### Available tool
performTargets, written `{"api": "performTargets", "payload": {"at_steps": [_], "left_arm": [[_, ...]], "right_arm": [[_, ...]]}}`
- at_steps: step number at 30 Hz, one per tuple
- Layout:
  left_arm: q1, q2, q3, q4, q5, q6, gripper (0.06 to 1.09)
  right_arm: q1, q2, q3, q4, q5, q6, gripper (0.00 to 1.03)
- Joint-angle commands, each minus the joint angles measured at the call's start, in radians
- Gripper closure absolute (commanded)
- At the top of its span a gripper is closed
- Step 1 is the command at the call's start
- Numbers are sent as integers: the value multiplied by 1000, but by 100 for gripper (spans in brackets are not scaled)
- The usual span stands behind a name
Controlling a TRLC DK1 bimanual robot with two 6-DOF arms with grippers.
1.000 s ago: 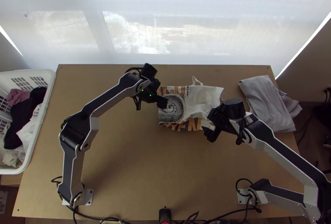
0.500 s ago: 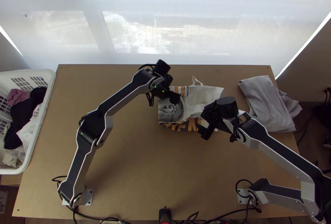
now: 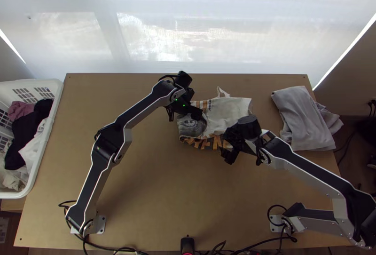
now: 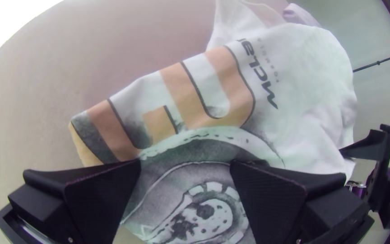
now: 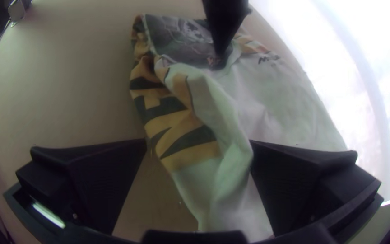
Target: Fold the t-shirt
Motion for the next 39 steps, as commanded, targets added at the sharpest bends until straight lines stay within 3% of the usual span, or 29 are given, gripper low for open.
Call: {"api": "performTargets", "payload": {"at_steps": [1,11,16,22,31,39], "left_arm": [[34,11,-5,-29,-22,3,11],[54,14,-7,-55,-22,1,11],[23,-68,-2,-60,-19,0,11],[-15,-156,-2,-80,-11,-2,11],[-26,-150,-5,-100,-13,4,11],[-30,-119,-7,-104,-13,4,11]], "right_arm": [[36,-50,-94,-35,0,21,5],[11,-128,-195,-98,-8,32,5],[-15,-214,-120,-114,-8,52,5],[-10,-168,19,-107,-2,61,5],[176,-30,-56,73,132,-46,5],[208,59,-154,252,191,-183,5]]}}
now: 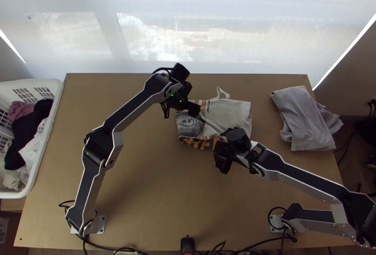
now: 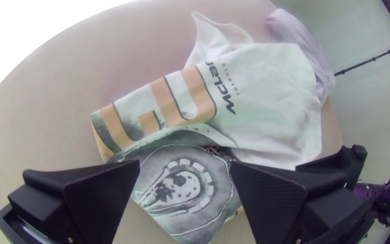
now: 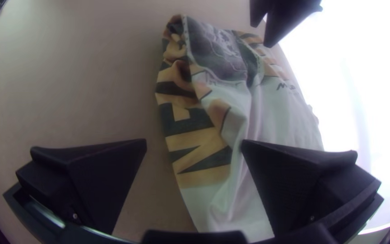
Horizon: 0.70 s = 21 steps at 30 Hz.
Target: Fold the t-shirt
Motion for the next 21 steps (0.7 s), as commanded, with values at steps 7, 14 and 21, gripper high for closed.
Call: {"api": "performTargets", "payload": {"at_steps": [7,14,21], "left_arm": [[-9,29,2,-3,2,6,11],[0,24,0,-6,2,8,11],[5,23,0,-14,2,11,11]], "right_arm": [[24,124,-97,210,55,-182,5],[-28,207,-82,300,63,-219,5],[-69,282,-34,392,90,-277,5]]}}
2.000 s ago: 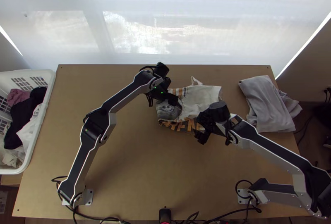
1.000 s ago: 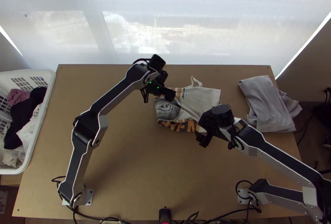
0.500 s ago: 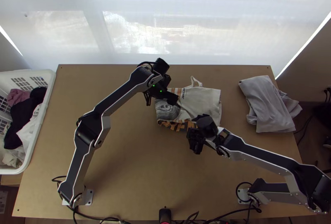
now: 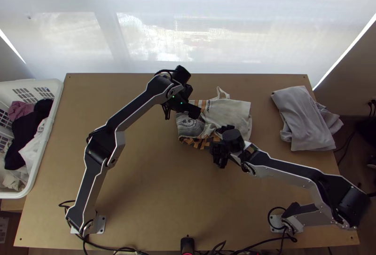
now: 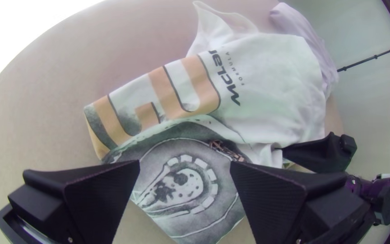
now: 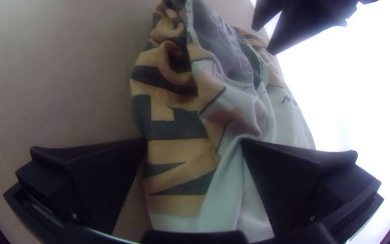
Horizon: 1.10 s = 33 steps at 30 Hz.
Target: Fold the t-shirt
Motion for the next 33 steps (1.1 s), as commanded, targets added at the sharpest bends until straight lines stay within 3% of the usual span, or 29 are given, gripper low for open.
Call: {"api": "performTargets", "payload": {"at_steps": [1,12,14,15,16,19,28,33], "left_arm": [[6,-3,-1,-5,0,4,11],[17,-5,-1,-11,1,9,11],[17,-6,-1,-11,1,10,11],[17,-8,-1,-11,1,10,11],[17,-11,-1,-13,1,10,11],[17,-23,-1,-20,1,10,11],[49,-87,-2,-57,1,10,11],[75,-118,-2,-74,3,10,11]], "right_arm": [[-36,72,31,87,30,-55,5],[-41,190,117,145,71,-65,5],[-45,222,146,145,74,-61,9],[-48,234,158,144,74,-58,17],[-52,242,167,144,74,-58,33],[-67,259,187,136,74,-58,98],[-119,104,215,10,82,83,100],[-140,-63,263,-36,82,97,100]]}}
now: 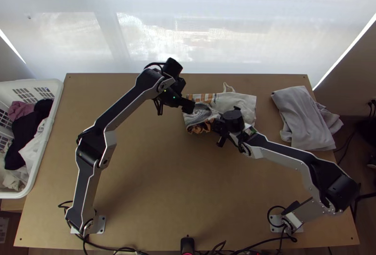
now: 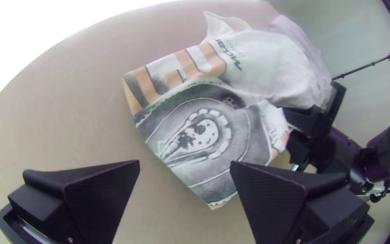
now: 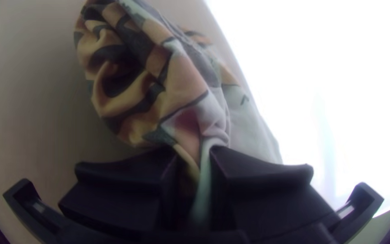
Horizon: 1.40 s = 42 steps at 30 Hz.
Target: Fold the t-shirt
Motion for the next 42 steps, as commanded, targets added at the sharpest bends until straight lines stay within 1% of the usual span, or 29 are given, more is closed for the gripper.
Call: {"api": "performTargets", "payload": {"at_steps": [1,4,9,15,19,22,29,33,38,42], "left_arm": [[32,-44,0,-22,2,1,11],[36,-55,-2,-31,3,1,11],[38,-76,-8,-42,2,0,11],[52,-113,-39,-48,2,0,11],[56,-150,-68,-49,2,1,11],[64,-182,-102,-49,2,1,11],[81,-259,-183,-48,0,3,11],[87,-290,-215,-48,0,3,11],[89,-309,-231,-48,0,1,11],[90,-323,-238,-48,0,1,11]], "right_arm": [[-38,-186,68,-66,-3,37,100],[-75,-229,131,-138,-3,52,100],[-158,-289,210,-198,-6,43,100],[-267,-365,272,-202,-15,9,100],[-380,-408,294,-201,-29,-21,100],[-500,-433,297,-202,-64,-34,100],[-834,-447,266,-202,-230,-34,100],[-980,-442,254,-202,-298,-43,100],[-1100,-427,216,-199,-350,-73,100],[-1132,-376,184,-170,-359,-93,100]]}}
